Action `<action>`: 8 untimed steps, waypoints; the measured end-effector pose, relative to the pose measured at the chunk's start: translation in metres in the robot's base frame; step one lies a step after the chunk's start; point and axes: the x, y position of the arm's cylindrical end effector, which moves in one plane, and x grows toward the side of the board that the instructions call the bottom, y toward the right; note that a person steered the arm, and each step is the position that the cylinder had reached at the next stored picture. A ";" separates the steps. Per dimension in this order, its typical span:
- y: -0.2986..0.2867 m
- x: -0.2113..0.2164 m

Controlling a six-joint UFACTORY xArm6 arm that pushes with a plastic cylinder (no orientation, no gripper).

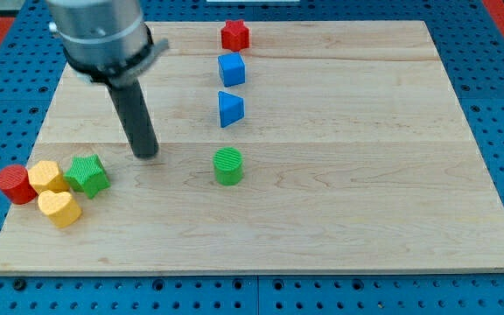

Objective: Place the green star close to the green circle

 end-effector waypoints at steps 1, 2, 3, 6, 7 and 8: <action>-0.041 -0.041; -0.095 -0.004; -0.082 0.032; -0.012 0.058; 0.007 0.057; 0.066 0.099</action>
